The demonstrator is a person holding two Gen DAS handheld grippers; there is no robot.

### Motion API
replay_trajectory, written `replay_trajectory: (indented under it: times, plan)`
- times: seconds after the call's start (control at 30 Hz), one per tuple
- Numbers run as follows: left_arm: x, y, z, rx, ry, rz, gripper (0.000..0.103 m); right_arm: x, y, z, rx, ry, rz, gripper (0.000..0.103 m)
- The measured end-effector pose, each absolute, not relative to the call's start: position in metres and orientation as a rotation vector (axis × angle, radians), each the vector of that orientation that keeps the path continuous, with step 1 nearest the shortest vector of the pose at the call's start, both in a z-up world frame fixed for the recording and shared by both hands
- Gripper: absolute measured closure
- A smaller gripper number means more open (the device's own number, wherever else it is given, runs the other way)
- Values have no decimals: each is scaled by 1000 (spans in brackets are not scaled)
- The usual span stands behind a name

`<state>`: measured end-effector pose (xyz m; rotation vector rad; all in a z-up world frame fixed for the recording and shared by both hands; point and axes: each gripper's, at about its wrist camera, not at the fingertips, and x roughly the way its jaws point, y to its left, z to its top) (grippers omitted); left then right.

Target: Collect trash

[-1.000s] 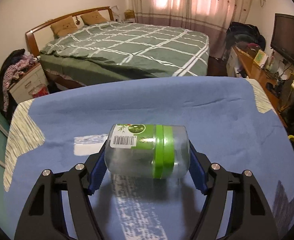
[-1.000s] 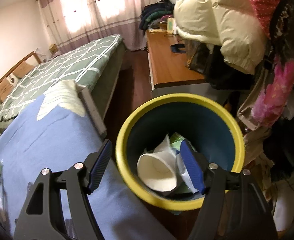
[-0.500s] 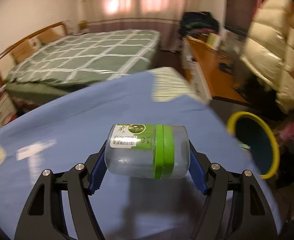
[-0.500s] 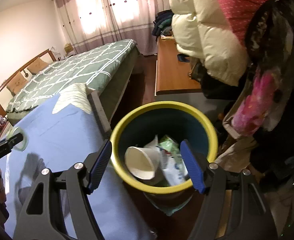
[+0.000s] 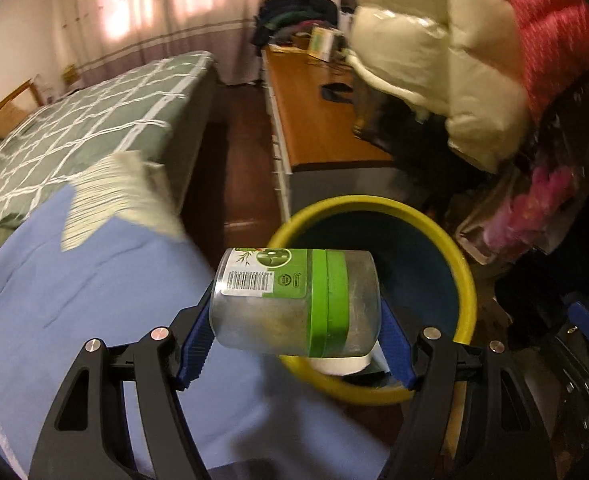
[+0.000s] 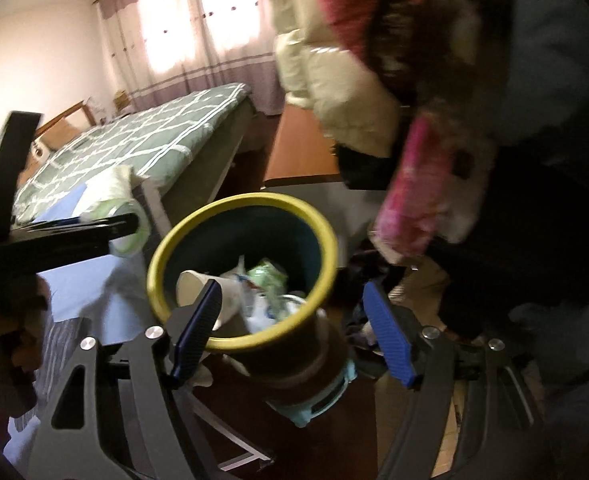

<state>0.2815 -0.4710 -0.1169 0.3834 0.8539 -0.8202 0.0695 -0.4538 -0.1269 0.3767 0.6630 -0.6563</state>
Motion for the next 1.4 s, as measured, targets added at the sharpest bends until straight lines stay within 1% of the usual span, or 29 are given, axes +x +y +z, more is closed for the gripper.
replay_trajectory:
  times: [0.23,0.27,0.3,0.33,0.37,0.43,0.5,0.63,0.8,1.07,1.17,1.4]
  plan:
    - [265,-523,-142,454,892,-838,32,52,-465,-130,406,661,-669,30]
    - [264,-527,-146,459,898,-840,29,52,-466,-131,410,661,-666,30]
    - [263,-529,-148,463,895,-835,20,51,-466,-131,417,661,-662,30]
    - [262,-528,-147,460,884,-818,16,51,-465,-130,420,659,-657,30]
    - [261,-527,-144,451,876,-808,13,51,-464,-130,421,659,-654,30]
    - [259,-510,-130,407,856,-806,13,51,-461,-129,419,658,-640,29]
    - [253,-482,-109,362,806,-796,7,53,-455,-128,421,662,-610,29]
    - [239,-405,-68,291,699,-738,5,60,-437,-123,398,668,-539,26]
    - [213,-298,-38,211,604,-604,5,67,-409,-110,340,655,-459,21]
    - [161,-146,-32,115,574,-342,5,64,-367,-86,263,605,-395,21]
    - [142,-99,-32,72,582,-277,5,60,-353,-79,229,581,-377,18]
    - [93,-20,-41,-55,589,-164,5,47,-325,-65,160,539,-343,16]
